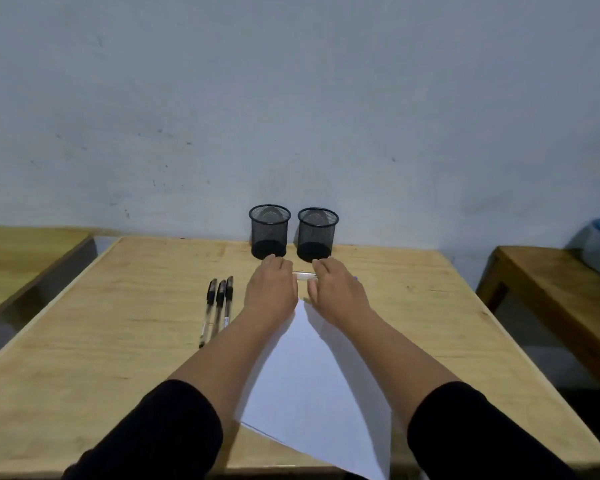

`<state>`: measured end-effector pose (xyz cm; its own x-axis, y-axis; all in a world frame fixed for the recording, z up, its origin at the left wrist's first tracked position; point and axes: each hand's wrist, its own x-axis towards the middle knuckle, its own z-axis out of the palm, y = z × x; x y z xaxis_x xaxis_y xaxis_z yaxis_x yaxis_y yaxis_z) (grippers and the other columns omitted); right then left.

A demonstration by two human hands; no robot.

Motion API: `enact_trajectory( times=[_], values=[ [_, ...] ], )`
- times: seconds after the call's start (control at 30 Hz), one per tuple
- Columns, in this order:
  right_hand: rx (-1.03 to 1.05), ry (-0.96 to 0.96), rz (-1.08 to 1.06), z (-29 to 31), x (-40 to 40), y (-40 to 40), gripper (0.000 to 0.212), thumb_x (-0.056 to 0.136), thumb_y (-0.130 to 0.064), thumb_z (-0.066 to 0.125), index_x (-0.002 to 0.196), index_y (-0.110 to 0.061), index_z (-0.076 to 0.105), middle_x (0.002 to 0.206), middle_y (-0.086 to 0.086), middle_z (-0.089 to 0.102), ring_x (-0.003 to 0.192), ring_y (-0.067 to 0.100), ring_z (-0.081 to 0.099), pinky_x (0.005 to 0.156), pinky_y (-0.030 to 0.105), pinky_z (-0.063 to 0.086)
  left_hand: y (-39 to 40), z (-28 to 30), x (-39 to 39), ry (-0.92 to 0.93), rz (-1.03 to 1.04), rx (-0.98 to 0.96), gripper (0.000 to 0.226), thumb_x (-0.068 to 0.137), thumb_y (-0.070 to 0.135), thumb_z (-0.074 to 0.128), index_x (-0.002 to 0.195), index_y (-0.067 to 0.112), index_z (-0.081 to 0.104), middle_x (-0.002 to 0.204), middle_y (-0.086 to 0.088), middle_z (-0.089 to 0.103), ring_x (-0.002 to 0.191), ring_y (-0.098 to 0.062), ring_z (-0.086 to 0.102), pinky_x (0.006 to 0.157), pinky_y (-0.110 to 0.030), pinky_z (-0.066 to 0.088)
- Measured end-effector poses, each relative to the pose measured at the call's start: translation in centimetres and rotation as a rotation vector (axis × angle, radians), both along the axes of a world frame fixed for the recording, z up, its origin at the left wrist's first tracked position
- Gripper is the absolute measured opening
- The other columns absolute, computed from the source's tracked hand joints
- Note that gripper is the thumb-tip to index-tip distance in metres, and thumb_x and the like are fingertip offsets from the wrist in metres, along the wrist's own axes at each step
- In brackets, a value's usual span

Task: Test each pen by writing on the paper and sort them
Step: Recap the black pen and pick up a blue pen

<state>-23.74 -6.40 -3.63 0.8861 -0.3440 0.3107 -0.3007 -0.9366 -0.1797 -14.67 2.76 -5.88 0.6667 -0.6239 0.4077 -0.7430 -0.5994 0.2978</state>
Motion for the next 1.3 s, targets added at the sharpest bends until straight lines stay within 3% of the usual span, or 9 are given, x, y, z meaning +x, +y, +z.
enact_trajectory(
  times=[0.33,0.53,0.67,0.77,0.87,1.0,1.13,1.2,1.3],
  values=[
    [0.058,0.039,-0.125,-3.2,-1.6,-6.1,0.04,0.097,-0.024,0.038,0.133,-0.009,0.045,0.13,0.009,0.05,0.117,0.023,0.049,0.088,0.032,0.046,-6.3,-2.5,-0.6,0.008,-0.067,0.121,0.029,0.09,0.014,0.049,0.118,0.013,0.052,0.119,-0.006,0.056,0.113,-0.019,0.047,0.092,-0.031,0.044],
    [0.061,0.024,-0.088,-5.3,-0.8,-8.2,0.03,0.096,-0.019,0.043,0.115,-0.003,0.059,0.111,0.014,0.058,0.105,0.027,0.051,0.079,0.035,0.047,-7.1,-3.5,-0.1,0.01,-0.088,0.121,0.022,0.091,0.011,0.051,0.111,0.016,0.058,0.108,-0.005,0.06,0.101,-0.019,0.051,0.079,-0.031,0.047],
    [0.148,-0.025,-0.09,-5.5,-0.3,-8.7,0.025,0.094,-0.017,0.048,0.111,-0.004,0.062,0.108,0.013,0.057,0.102,0.026,0.05,0.081,0.032,0.043,-7.2,-3.4,0.2,0.01,-0.102,0.105,0.018,0.092,0.012,0.049,0.105,0.015,0.059,0.102,-0.005,0.06,0.097,-0.02,0.05,0.071,-0.029,0.041],
    [0.331,-0.056,-0.093,-4.7,-0.5,-8.9,0.019,0.091,-0.016,0.054,0.105,-0.007,0.062,0.103,0.01,0.059,0.093,0.02,0.05,0.075,0.023,0.041,-6.9,-3.2,0.4,0.037,-0.102,0.07,0.015,0.093,0.014,0.048,0.102,0.016,0.059,0.098,-0.005,0.06,0.096,-0.019,0.048,0.07,-0.028,0.038],
    [0.713,-0.265,-0.157,-3.2,-0.7,-8.7,0.01,0.085,-0.014,0.062,0.094,-0.012,0.066,0.078,-0.003,0.058,0.068,0.008,0.05,0.057,0.01,0.038,-6.3,-2.7,0.5,0.125,-0.106,-0.069,0.011,0.091,0.019,0.053,0.096,0.018,0.062,0.092,-0.004,0.061,0.092,-0.02,0.05,0.07,-0.033,0.043],
    [1.203,-0.52,-0.13,-1.4,-0.8,-7.4,0.003,0.083,-0.009,0.066,0.083,-0.012,0.065,0.061,-0.005,0.051,0.059,0.01,0.047,0.063,0.022,0.043,-5.9,-1.0,-0.5,0.181,-0.164,-0.25,0.011,0.088,0.014,0.056,0.094,0.017,0.065,0.088,-0.004,0.064,0.084,-0.019,0.055,0.073,-0.032,0.044],
    [1.114,-0.54,-0.063,-0.2,-0.3,-5.8,0.013,0.088,-0.018,0.06,0.076,-0.02,0.061,0.075,0.006,0.06,0.075,0.019,0.052,0.077,0.045,0.05,-5.5,1.1,-1.8,0.294,-0.195,-0.367,0.011,0.082,0.013,0.063,0.093,0.015,0.064,0.088,-0.003,0.068,0.083,-0.018,0.061,0.077,-0.028,0.047],
    [1.013,-0.548,-0.038,0.7,-0.3,-5.2,0.011,0.092,-0.017,0.053,0.082,-0.018,0.059,0.082,0.005,0.064,0.079,0.02,0.058,0.082,0.047,0.05,-4.9,2.6,-2.2,0.34,-0.187,-0.484,0.015,0.082,0.014,0.064,0.097,0.013,0.065,0.089,-0.003,0.069,0.084,-0.015,0.063,0.079,-0.023,0.047],
    [0.864,-0.503,0.041,2.1,-0.5,-4.0,0.011,0.094,-0.016,0.046,0.091,-0.013,0.056,0.074,-0.002,0.062,0.072,0.017,0.058,0.077,0.042,0.05,-3.8,5.2,-2.8,0.375,-0.156,-0.626,0.023,0.086,0.016,0.059,0.109,0.013,0.062,0.096,0.0,0.067,0.086,-0.009,0.06,0.076,-0.007,0.042]
  ],
)
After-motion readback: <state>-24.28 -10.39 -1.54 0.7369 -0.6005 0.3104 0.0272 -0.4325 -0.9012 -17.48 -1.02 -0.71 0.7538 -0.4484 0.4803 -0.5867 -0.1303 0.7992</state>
